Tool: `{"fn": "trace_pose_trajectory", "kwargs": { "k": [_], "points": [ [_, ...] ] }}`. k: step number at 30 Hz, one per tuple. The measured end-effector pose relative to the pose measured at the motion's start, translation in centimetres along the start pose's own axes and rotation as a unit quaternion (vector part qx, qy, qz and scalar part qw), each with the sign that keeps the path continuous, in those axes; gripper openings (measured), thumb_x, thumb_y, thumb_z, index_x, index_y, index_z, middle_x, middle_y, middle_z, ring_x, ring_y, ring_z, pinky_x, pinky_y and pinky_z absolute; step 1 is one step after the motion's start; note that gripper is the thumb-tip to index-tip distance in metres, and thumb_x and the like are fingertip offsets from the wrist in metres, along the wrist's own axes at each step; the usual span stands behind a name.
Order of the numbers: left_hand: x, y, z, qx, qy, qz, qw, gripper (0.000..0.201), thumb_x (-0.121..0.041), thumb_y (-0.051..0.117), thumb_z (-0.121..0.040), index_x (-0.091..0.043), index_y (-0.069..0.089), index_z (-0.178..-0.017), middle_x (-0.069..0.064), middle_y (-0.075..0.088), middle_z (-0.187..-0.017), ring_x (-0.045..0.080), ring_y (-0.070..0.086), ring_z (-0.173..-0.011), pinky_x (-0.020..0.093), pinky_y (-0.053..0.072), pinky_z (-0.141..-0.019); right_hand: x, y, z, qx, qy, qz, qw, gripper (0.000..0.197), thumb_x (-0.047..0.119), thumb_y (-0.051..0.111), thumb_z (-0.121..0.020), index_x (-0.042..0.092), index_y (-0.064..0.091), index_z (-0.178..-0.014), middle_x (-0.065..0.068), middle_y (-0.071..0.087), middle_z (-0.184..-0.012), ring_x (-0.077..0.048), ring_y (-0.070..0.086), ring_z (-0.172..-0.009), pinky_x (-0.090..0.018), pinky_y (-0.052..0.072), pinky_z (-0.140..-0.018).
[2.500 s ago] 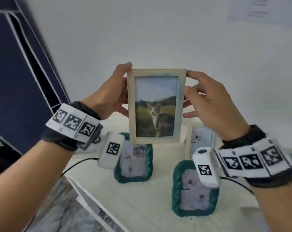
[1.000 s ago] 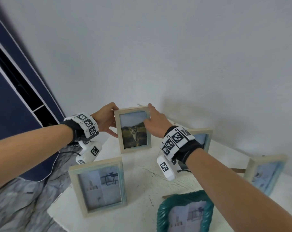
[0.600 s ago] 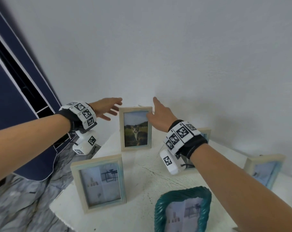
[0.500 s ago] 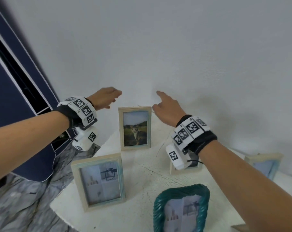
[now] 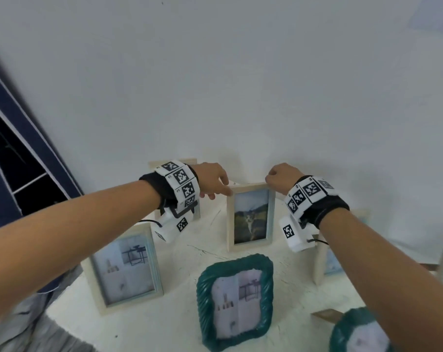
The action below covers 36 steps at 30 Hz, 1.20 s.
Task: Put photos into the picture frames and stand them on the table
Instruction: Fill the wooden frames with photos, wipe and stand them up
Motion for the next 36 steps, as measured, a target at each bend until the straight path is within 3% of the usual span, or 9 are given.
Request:
{"fn": "trace_pose_trajectory", "kwargs": {
  "k": [3, 6, 11, 16, 19, 23, 27, 30, 36],
  "points": [
    [-1.5, 1.6, -0.6, -0.013, 0.005, -0.033, 0.999, 0.028, -0.028, 0.059, -0.095, -0.003, 0.065, -0.106, 0.003, 0.074, -0.085, 0.017, 0.07, -0.074, 0.03, 0.057, -0.073, -1.0, 1.1, 0.2, 0.01, 0.014, -0.085, 0.996, 0.023, 0.012, 0.042, -0.095, 0.005, 0.055, -0.079, -0.016, 0.058, -0.09, -0.036, 0.062, -0.098, -0.035, 0.05, -0.071],
    [-2.1, 1.2, -0.5, -0.028, 0.009, -0.06, 0.998, 0.026, -0.028, 0.057, -0.096, -0.006, 0.069, -0.101, 0.003, 0.076, -0.085, 0.015, 0.071, -0.073, 0.029, 0.057, -0.075, -0.9, 0.8, 0.4, -0.015, -0.003, -0.126, 0.992, 0.024, 0.012, 0.042, -0.096, 0.005, 0.063, -0.106, -0.016, 0.059, -0.105, -0.038, 0.058, -0.113, -0.044, 0.05, -0.094],
    [-3.4, -3.1, 1.0, -0.088, 0.024, 0.018, 0.996, 0.024, -0.032, 0.061, -0.096, -0.009, 0.065, -0.104, 0.005, 0.075, -0.087, 0.022, 0.073, -0.086, 0.037, 0.059, -0.084, -0.6, -2.7, 2.4, -0.06, -0.074, -0.239, 0.966, 0.04, 0.015, 0.04, -0.097, 0.011, 0.05, -0.135, -0.015, 0.049, -0.138, -0.028, 0.054, -0.112, -0.046, 0.047, -0.1],
    [-8.5, -7.5, 5.8, -0.21, 0.089, 0.13, 0.965, 0.024, -0.029, 0.062, -0.095, -0.009, 0.063, -0.109, 0.013, 0.072, -0.094, 0.015, 0.07, -0.08, 0.026, 0.06, -0.069, -2.8, -9.3, 7.4, -0.146, -0.134, -0.33, 0.923, 0.042, 0.014, 0.045, -0.095, 0.011, 0.049, -0.136, -0.013, 0.057, -0.128, -0.027, 0.062, -0.104, -0.041, 0.052, -0.094],
    [-13.4, -7.3, 9.3, -0.238, 0.14, 0.178, 0.944, 0.027, -0.028, 0.06, -0.096, -0.007, 0.062, -0.113, 0.016, 0.071, -0.096, 0.017, 0.07, -0.083, 0.022, 0.059, -0.067, -6.0, -12.7, 12.3, -0.176, -0.15, -0.429, 0.873, 0.027, 0.009, 0.052, -0.091, 0.008, 0.065, -0.115, -0.011, 0.067, -0.105, -0.022, 0.066, -0.083, -0.034, 0.055, -0.078],
    [-21.0, -3.5, 12.9, -0.217, 0.196, 0.252, 0.922, 0.03, -0.029, 0.06, -0.096, -0.007, 0.063, -0.115, 0.018, 0.07, -0.097, 0.019, 0.069, -0.084, 0.03, 0.06, -0.077, -12.2, -14.8, 19.0, -0.157, -0.185, -0.482, 0.842, 0.015, 0.012, 0.056, -0.091, 0.01, 0.067, -0.08, -0.009, 0.064, -0.083, -0.02, 0.063, -0.075, -0.036, 0.053, -0.072],
    [-28.7, 2.6, 14.9, -0.156, 0.228, 0.313, 0.909, 0.043, -0.034, 0.061, -0.09, -0.001, 0.061, -0.117, 0.015, 0.067, -0.094, 0.018, 0.067, -0.08, 0.031, 0.06, -0.08, -20.0, -12.7, 25.2, -0.055, -0.166, -0.546, 0.819, 0.047, 0.04, 0.05, -0.097, -0.003, 0.063, -0.11, -0.024, 0.067, -0.103, -0.035, 0.067, -0.094, -0.043, 0.053, -0.087],
    [-33.7, 7.6, 15.6, -0.114, 0.239, 0.329, 0.906, 0.047, -0.036, 0.063, -0.086, 0.0, 0.062, -0.116, 0.014, 0.066, -0.091, 0.018, 0.066, -0.077, 0.029, 0.06, -0.077, -26.4, -10.5, 30.2, -0.05, -0.127, -0.593, 0.794, 0.054, 0.05, 0.044, -0.096, 0.006, 0.066, -0.116, -0.022, 0.068, -0.111, -0.033, 0.067, -0.102, -0.046, 0.05, -0.095],
    [-40.9, 17.6, 16.1, -0.064, 0.229, 0.343, 0.909, 0.038, -0.03, 0.066, -0.085, -0.003, 0.066, -0.112, 0.016, 0.064, -0.081, 0.018, 0.065, -0.07, 0.033, 0.062, -0.072, -36.3, -5.5, 38.4, -0.065, -0.062, -0.684, 0.724, 0.058, 0.053, 0.046, -0.089, 0.007, 0.063, -0.12, -0.021, 0.071, -0.102, -0.031, 0.071, -0.077, -0.037, 0.056, -0.062]
  ]
}}
Point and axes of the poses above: each hand's wrist, its own z-axis away from the middle knuckle, its own y-axis out of the palm, x = y × z, the point moved 9 cm from there along -z, towards the middle knuckle
